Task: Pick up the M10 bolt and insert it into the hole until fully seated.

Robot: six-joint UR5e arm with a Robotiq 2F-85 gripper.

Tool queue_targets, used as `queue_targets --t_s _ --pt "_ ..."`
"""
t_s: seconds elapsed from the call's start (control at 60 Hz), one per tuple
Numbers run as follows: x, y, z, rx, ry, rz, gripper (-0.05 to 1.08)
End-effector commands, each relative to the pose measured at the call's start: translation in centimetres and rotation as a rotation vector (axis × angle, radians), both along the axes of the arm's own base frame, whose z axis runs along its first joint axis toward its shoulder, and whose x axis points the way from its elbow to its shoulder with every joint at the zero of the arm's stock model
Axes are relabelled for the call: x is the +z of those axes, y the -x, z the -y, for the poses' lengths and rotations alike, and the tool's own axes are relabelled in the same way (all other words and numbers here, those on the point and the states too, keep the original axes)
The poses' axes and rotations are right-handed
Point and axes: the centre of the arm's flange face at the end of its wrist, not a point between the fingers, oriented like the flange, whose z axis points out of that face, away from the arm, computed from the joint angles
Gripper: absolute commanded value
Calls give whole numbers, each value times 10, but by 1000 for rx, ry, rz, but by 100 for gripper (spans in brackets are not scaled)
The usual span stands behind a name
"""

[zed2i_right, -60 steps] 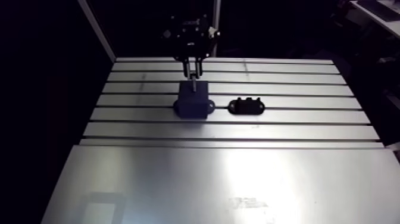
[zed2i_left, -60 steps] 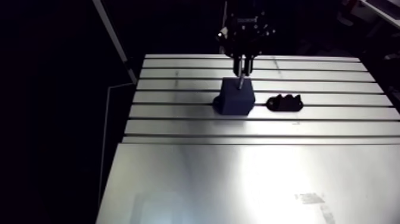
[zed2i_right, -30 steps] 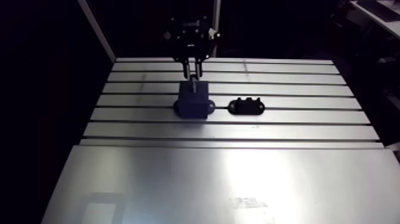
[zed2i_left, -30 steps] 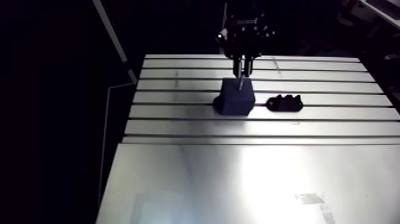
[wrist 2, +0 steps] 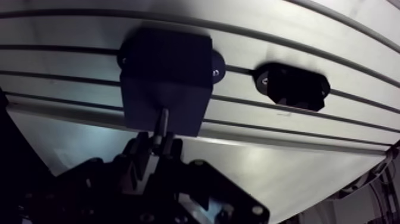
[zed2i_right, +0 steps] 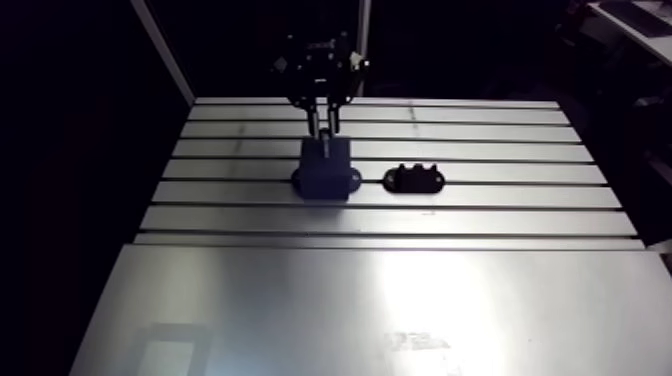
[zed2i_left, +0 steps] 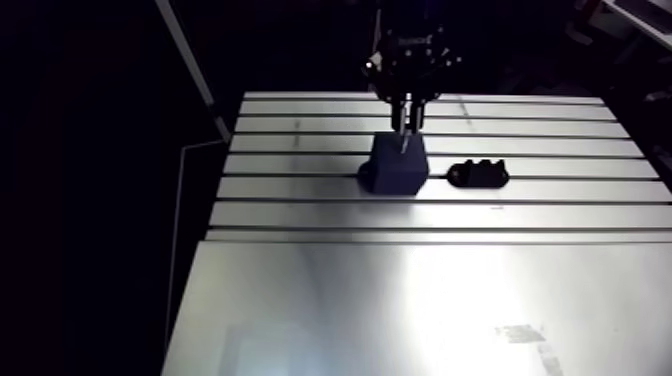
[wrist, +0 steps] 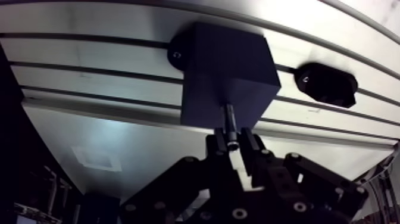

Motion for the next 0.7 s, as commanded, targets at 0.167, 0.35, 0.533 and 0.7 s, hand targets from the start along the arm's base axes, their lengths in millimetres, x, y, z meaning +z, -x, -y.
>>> queue_targets --t_s 0.167,0.35,0.533,0.7 --pt "-4 0 0 4 -1 -26 104" --pt "-2 -1 0 7 0 -28 2" --pt "4 2 0 9 4 -62 0" --pt "7 4 -1 2 2 -77 0"
